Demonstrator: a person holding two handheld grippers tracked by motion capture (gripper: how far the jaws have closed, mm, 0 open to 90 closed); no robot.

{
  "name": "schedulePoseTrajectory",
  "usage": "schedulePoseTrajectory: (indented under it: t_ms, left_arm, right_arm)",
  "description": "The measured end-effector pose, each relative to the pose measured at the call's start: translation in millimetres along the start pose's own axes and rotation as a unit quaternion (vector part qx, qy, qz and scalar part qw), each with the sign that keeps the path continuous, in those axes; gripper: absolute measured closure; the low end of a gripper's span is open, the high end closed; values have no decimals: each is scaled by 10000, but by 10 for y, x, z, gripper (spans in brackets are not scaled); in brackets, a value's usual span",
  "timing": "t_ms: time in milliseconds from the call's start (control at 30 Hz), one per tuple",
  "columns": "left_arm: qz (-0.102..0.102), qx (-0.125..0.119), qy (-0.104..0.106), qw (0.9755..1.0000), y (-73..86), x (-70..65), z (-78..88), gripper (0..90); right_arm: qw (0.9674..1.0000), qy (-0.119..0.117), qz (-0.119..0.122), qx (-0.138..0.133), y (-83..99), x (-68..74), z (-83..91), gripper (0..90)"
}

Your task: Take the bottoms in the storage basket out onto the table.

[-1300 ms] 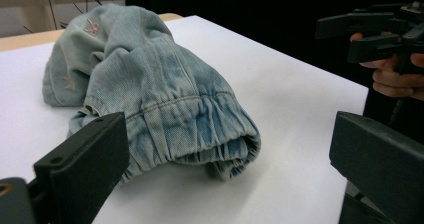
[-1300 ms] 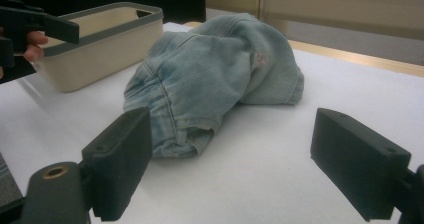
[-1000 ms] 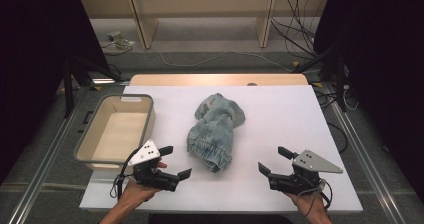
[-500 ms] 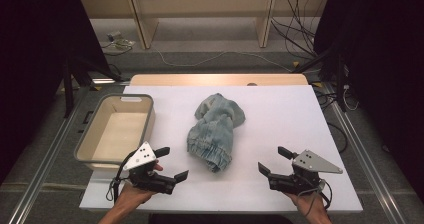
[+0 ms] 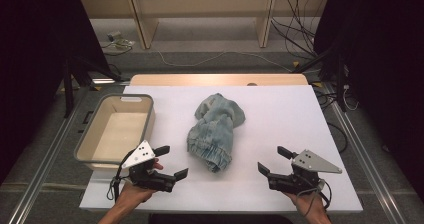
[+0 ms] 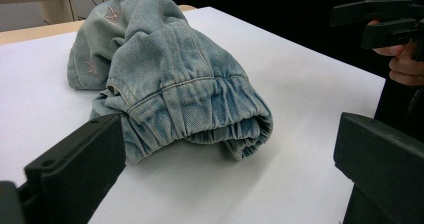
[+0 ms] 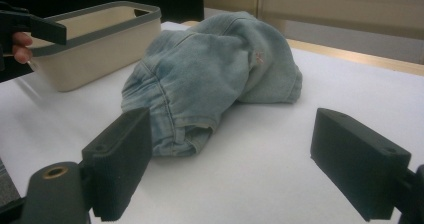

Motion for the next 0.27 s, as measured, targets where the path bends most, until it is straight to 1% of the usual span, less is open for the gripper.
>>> schedulePoseTrajectory:
  t_ms: [267]
  left_arm:
    - [4,7,0,10000,4,-3,-6,0]
  right_arm:
    - [10000,7,-4,-1,-1,-7,1,178]
Point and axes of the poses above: each handheld gripper's, and its own axes: z roughly backward along the jaws, y roughly out of its underside, x roughly to its left, the point moved 8 cm from there along -z, roughly forward along the jaws, and after that the axes turned 15 degrees about z, right-handed, at the moved point
